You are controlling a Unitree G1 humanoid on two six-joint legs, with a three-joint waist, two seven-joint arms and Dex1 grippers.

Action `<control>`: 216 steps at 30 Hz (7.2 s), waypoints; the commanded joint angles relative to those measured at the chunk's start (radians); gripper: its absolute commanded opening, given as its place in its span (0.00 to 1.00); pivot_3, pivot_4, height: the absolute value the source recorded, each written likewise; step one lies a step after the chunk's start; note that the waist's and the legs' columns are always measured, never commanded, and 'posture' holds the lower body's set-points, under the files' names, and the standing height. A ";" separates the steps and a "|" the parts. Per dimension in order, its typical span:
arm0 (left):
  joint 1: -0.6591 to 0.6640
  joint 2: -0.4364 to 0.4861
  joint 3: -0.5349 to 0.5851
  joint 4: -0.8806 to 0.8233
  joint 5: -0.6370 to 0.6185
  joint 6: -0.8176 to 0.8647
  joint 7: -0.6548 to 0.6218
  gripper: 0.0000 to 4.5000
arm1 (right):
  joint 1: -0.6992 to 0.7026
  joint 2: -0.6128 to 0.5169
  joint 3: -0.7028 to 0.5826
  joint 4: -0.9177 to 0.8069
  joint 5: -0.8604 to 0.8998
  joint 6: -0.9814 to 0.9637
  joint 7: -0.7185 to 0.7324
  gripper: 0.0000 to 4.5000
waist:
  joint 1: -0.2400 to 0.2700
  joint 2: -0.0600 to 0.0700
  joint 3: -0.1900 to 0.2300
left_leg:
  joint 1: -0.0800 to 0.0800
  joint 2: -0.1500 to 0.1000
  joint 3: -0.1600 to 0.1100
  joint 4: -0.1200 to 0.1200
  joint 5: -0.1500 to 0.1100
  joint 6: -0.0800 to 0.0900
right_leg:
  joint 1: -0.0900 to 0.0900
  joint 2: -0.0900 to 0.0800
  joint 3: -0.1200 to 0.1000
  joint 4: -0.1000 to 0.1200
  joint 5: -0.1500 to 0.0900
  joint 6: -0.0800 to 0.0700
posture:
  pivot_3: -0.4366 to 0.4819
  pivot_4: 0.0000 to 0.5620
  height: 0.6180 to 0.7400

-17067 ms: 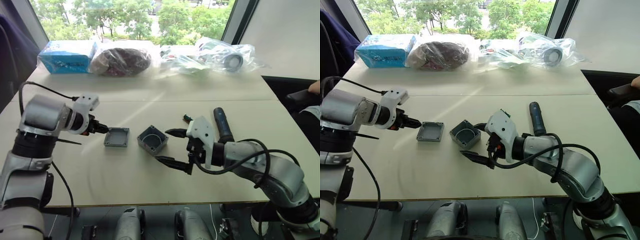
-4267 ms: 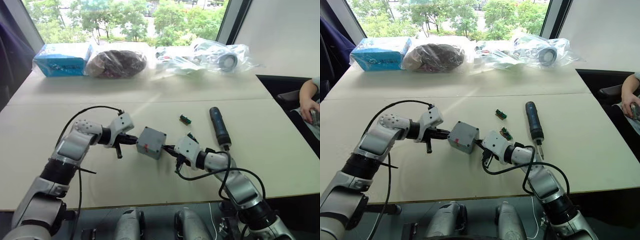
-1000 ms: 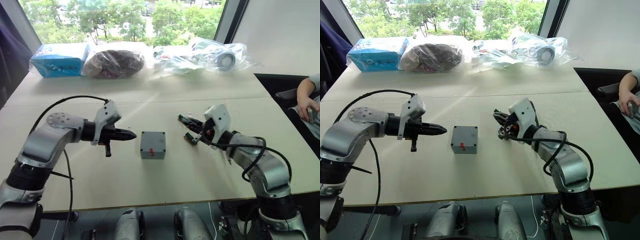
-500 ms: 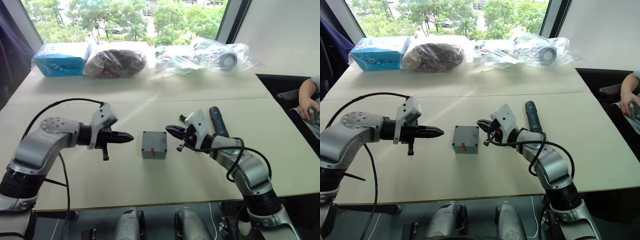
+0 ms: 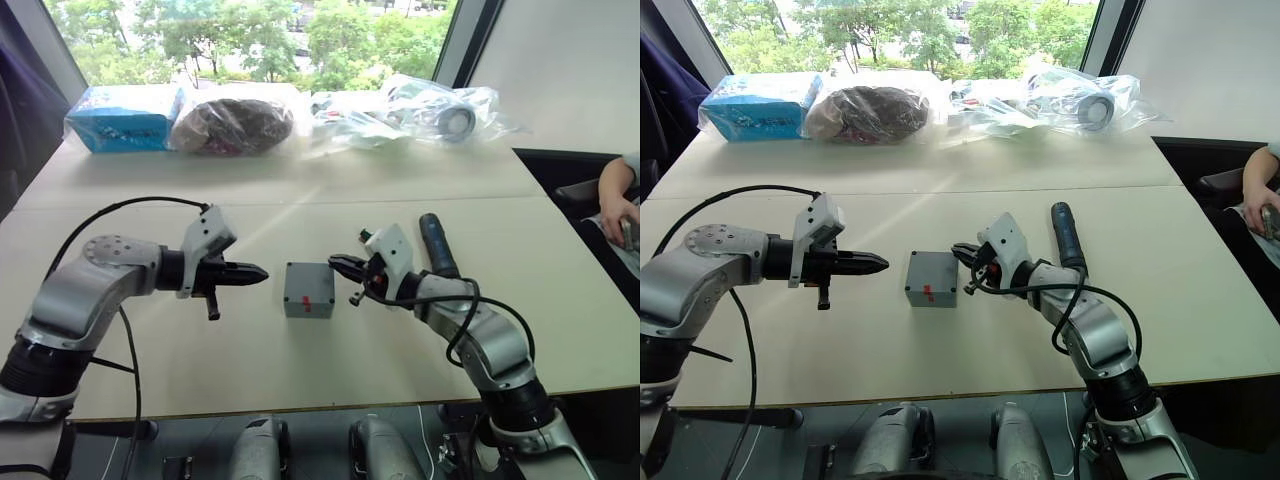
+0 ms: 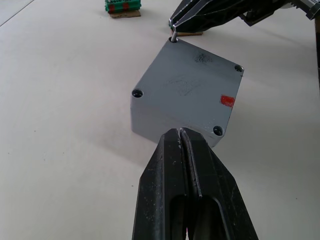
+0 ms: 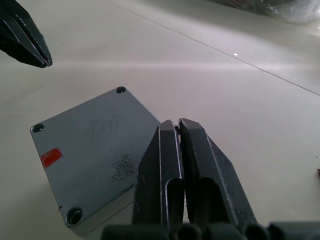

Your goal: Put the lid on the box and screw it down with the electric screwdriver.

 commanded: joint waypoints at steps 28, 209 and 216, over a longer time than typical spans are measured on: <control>-0.200 -0.137 -0.069 0.037 -0.001 -0.104 -0.074 0.00 | -0.247 -0.189 -0.408 -0.050 0.290 0.477 -0.014 0.99 | 0.007 0.003 0.002 | -0.001 0.000 0.000 0.001 0.000 0.000 | 0.000 0.000 0.000 0.000 0.000 0.000 | 0.48 0.27 1.00; -0.058 -0.223 -0.163 0.168 0.202 -0.201 -0.011 0.00 | -0.310 0.117 -0.400 -0.163 0.433 0.137 -0.268 0.41 | 0.003 0.003 -0.013 | 0.012 0.000 0.001 -0.016 0.005 -0.008 | 0.004 -0.001 0.002 -0.001 -0.001 -0.006 | 0.48 0.27 1.00; -0.141 -0.231 -0.020 0.034 0.004 -0.045 -0.018 0.00 | -0.567 -0.258 -0.675 0.209 0.774 0.774 -0.436 0.41 | 0.001 0.002 -0.001 | 0.009 0.000 0.000 -0.016 0.005 -0.007 | 0.002 -0.005 0.001 -0.001 -0.001 -0.006 | 0.48 0.27 1.00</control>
